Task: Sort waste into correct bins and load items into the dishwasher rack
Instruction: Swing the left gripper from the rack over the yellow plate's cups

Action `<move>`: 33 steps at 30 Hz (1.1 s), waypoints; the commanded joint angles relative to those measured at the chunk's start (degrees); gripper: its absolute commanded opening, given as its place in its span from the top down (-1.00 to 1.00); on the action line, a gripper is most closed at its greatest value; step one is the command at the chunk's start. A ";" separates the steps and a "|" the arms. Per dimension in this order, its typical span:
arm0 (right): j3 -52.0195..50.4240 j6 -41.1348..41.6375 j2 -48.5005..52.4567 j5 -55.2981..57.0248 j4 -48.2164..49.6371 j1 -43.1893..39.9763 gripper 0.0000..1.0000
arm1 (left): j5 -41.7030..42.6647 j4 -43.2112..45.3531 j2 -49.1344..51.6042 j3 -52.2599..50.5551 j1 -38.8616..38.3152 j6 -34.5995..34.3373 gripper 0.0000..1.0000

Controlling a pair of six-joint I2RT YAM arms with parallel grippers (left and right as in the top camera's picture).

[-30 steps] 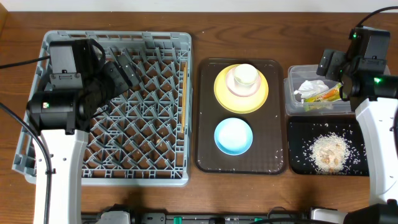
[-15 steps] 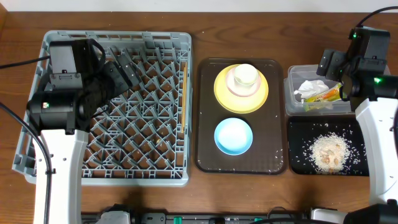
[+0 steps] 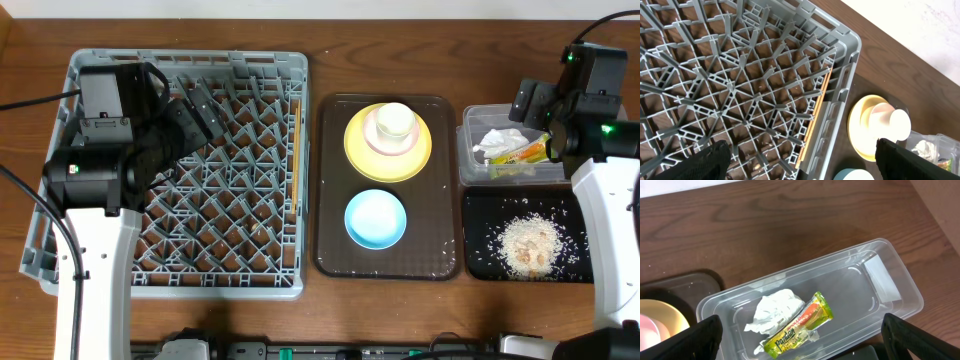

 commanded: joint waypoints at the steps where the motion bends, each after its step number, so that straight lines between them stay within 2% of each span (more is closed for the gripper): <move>1: 0.55 0.57 -0.74 0.11 -0.09 -0.31 -0.98 | 0.39 0.07 0.22 0.37 0.24 0.42 -0.87; 4: 0.55 0.57 -0.74 0.11 -0.07 -0.31 -0.98 | 0.35 3.58 0.22 0.37 0.24 -0.31 -0.87; 8: 0.55 0.57 -0.74 0.11 -0.07 -0.33 -0.98 | 1.38 4.07 0.22 0.37 0.24 -0.66 -0.88; 10: 0.55 0.57 -0.74 0.11 -0.09 -0.31 -0.99 | 6.16 4.00 0.22 0.37 0.22 -0.76 -0.87; 13: 0.55 0.57 -0.74 0.11 -0.09 -0.31 -0.98 | 12.22 5.09 0.87 0.37 -1.68 -0.74 -0.41; 17: 0.55 0.57 -0.74 0.11 -0.07 -0.31 -0.98 | 11.63 5.18 2.58 0.37 -8.13 -0.72 -0.09; 20: 0.55 0.57 -0.74 0.11 -0.07 -0.31 -0.99 | 7.37 5.84 4.98 0.37 -15.37 -0.76 0.14; 26: 0.55 0.57 -0.74 0.11 -0.09 -0.31 -0.99 | 0.33 9.64 12.28 0.39 -28.63 -0.72 0.17; 28: 0.55 0.57 -0.74 0.11 -0.07 -0.31 -0.99 | 0.28 12.74 14.95 0.39 -32.04 -0.72 0.04; 29: 0.55 0.57 -0.74 0.11 -0.09 -0.31 -0.98 | 0.28 14.27 15.98 0.39 -33.35 -0.72 -0.18; 33: 0.55 0.57 -0.74 0.11 -0.07 -0.31 -0.98 | 1.03 19.93 18.47 0.37 -36.30 -1.14 -0.30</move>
